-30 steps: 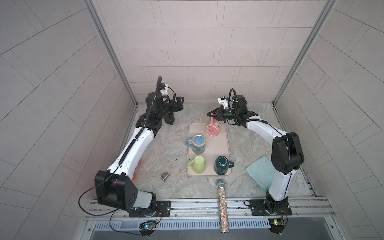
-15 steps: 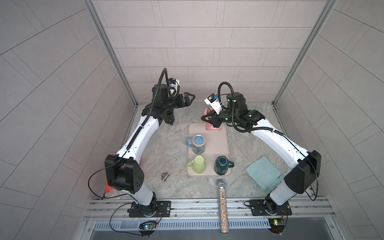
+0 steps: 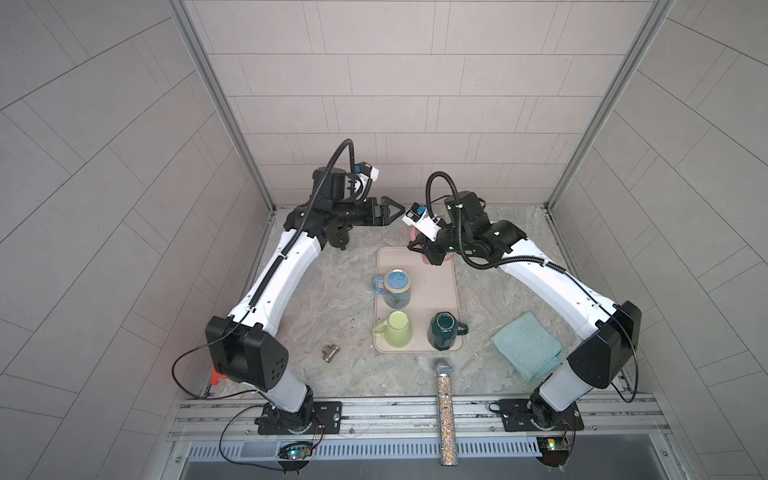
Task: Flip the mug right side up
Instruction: 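Rotate the pink mug upright with the right gripper while the left gripper approaches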
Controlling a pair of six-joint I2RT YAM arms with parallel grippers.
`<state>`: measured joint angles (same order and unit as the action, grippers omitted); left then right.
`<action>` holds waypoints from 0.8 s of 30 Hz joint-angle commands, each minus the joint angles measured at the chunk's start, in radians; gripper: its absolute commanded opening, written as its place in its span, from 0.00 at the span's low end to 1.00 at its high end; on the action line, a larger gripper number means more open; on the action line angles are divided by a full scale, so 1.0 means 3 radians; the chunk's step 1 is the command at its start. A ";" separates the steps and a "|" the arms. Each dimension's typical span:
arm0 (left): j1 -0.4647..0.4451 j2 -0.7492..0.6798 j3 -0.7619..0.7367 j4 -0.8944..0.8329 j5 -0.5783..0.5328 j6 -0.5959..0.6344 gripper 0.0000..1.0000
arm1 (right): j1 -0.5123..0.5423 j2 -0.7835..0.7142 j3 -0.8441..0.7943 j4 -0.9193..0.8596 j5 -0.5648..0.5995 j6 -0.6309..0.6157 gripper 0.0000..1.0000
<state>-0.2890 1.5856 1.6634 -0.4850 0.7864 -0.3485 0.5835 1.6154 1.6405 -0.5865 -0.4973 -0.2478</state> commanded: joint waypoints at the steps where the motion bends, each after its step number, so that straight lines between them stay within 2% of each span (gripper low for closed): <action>1: -0.0042 0.0014 0.0104 -0.0173 0.0123 0.0100 0.81 | 0.0056 -0.0075 0.0170 0.0254 0.0026 -0.0213 0.00; 10: -0.0145 0.0071 0.0140 -0.0237 0.0219 0.0139 0.78 | 0.0075 0.0053 0.0330 0.0201 -0.0060 -0.0226 0.00; 24: -0.0233 0.0160 0.0242 -0.0420 0.0258 0.0235 0.66 | 0.0099 0.0156 0.0445 0.0221 -0.0107 -0.0207 0.00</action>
<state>-0.3435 1.6238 1.6989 -0.5987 0.8375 -0.2970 0.6022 1.6669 1.7283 -0.5911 -0.5167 -0.2729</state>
